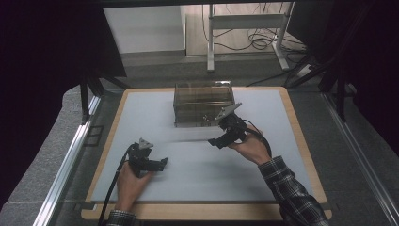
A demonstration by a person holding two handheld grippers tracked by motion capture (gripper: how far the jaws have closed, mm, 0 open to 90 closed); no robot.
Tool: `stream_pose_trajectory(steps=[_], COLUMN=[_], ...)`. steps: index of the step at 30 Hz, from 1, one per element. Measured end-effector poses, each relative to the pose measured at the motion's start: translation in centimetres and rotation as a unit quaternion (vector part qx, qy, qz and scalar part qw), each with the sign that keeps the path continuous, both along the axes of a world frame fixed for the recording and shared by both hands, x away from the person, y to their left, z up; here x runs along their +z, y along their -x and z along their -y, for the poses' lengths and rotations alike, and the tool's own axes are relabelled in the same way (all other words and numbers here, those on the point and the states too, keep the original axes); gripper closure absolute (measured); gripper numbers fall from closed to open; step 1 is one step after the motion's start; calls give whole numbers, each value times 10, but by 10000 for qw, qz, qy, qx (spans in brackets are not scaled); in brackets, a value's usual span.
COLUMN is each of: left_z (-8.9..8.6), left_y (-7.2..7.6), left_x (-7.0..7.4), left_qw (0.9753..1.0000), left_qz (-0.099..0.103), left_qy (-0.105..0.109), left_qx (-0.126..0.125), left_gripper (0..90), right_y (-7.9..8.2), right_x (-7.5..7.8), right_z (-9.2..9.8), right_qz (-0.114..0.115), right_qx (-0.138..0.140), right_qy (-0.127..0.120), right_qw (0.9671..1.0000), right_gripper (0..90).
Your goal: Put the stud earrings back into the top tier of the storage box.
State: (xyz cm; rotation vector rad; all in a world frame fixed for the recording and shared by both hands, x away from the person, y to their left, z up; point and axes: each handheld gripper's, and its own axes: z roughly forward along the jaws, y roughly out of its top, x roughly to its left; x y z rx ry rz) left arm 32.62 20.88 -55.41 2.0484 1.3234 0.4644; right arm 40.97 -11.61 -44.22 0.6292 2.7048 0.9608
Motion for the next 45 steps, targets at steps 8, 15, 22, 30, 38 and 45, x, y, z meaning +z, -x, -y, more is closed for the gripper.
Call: stream_pose_trajectory(steps=[8,15,22,30,38,45], left_z=[0,0,0,0,0,0], left_y=[0,0,0,0,0,0], left_x=[0,0,0,0,0,0], left_qw=[10000,10000,10000,10000,10000,10000], left_qz=[0,-12,-14,-11,-6,-7], left_qy=[-1,-22,7,0,1,0], left_qx=[0,-17,8,5,6,6], left_gripper=[0,0,0,0,0,0], right_y=[11,21,35,46,53,59], right_x=[-7,-15,-28,-49,-71,-90], right_z=[16,25,38,49,58,67], right_qz=[-63,-98,12,43,122,39], right_qx=[-38,-17,-74,-154,-228,-283], right_qy=[-66,-64,-11,89,128,-123], right_qw=[10000,9999,10000,9998,9996,9995], right_gripper=[105,75,51,43,36,23])
